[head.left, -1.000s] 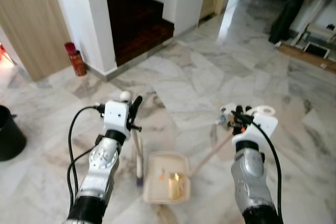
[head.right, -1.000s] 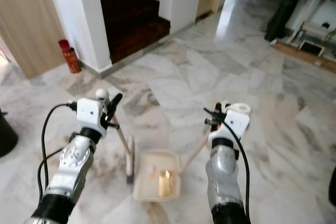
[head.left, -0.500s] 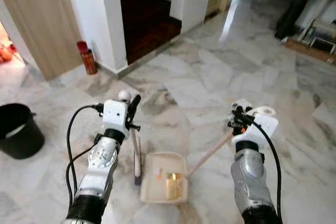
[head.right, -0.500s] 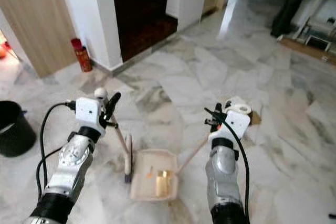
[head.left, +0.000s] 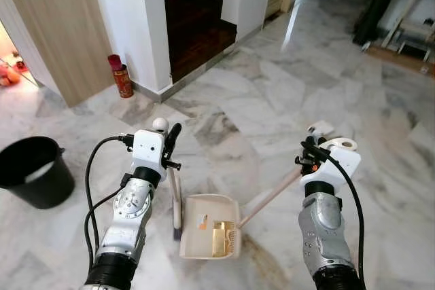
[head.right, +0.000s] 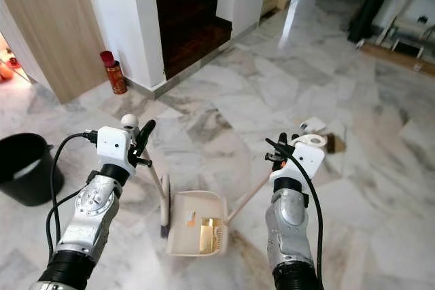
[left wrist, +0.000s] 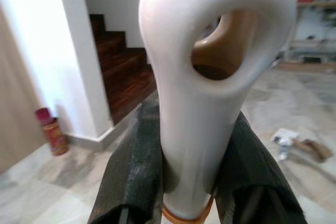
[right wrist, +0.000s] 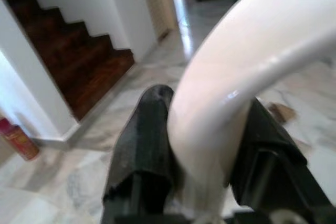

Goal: Sweep floor

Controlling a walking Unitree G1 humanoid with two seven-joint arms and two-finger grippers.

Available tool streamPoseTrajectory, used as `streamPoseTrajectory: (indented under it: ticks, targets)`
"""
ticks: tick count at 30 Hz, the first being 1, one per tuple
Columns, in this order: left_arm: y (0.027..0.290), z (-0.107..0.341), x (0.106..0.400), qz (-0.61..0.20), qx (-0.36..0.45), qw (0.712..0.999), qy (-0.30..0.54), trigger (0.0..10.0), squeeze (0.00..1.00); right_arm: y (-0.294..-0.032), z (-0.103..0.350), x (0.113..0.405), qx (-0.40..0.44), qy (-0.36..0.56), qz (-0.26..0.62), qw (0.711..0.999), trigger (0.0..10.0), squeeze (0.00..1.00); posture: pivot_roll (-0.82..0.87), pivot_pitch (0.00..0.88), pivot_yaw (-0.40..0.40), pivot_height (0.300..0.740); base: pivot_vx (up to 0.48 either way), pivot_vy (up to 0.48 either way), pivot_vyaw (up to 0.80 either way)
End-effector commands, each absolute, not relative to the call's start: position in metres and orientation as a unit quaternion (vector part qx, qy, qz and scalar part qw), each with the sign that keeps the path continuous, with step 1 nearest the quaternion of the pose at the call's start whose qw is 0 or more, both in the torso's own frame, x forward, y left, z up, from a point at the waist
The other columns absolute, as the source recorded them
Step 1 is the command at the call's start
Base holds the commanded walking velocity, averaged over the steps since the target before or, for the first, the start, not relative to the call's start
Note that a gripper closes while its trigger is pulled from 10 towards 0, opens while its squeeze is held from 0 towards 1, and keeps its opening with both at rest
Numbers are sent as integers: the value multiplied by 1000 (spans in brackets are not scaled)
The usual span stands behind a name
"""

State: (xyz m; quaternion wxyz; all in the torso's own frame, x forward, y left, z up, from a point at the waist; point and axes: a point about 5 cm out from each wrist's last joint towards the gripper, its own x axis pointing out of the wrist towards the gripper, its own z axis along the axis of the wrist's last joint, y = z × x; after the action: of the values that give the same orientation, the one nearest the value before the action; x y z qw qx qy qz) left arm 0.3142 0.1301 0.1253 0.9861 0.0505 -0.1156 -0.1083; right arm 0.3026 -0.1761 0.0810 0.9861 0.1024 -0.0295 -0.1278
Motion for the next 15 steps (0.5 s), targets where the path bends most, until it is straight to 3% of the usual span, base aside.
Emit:
streamPoseTrajectory:
  ticks: [1,15]
  targets:
    - [130,139,316,-108,46,983,-144,10000,0,-176,97,308,98,-62,-123,986,10000,0,29,0,-48,740,0,360,0]
    - [131,138,316,-106,48,983,-143,10000,0,-174,96,309,97,-61,-120,986,10000,0,28,0,-50,740,0,363,0]
